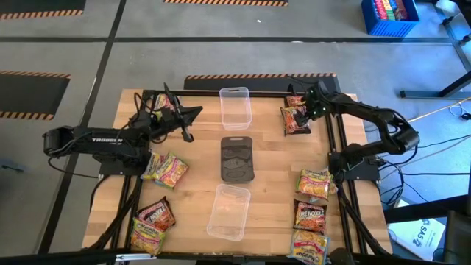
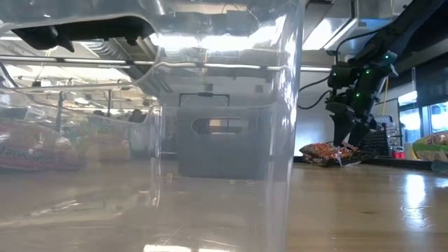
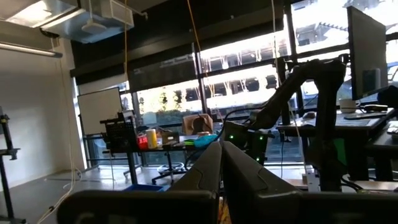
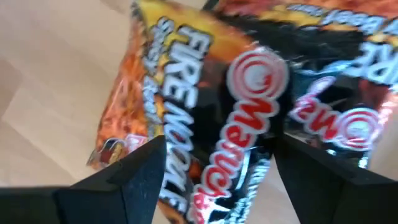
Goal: Sort Maruchan noodles
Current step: Put the black noodle pack into the top transparent bin
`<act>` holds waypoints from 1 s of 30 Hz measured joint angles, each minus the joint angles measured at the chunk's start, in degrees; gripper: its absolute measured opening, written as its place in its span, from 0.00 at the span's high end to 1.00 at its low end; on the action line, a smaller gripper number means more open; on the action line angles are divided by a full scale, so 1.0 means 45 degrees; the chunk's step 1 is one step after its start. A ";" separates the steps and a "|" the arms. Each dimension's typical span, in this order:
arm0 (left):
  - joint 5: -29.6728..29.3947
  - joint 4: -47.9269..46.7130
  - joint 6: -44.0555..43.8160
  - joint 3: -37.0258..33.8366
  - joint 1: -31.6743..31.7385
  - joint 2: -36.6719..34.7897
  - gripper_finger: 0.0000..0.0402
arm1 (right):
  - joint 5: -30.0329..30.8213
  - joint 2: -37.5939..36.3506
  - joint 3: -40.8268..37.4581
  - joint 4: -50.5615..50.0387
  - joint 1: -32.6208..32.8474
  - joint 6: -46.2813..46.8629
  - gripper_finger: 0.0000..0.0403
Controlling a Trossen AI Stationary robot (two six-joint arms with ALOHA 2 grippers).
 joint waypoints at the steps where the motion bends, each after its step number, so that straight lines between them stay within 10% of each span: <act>1: 0.0001 -0.0008 -0.0005 0.0000 -0.0043 0.0000 0.98 | -0.0146 0.0115 0.0000 0.0231 0.0000 -0.0039 0.31; 30: 0.0264 -0.0179 0.0044 0.0000 -0.0104 0.0000 0.98 | -0.1563 -0.0769 -0.0010 0.0764 0.0015 -0.1689 0.94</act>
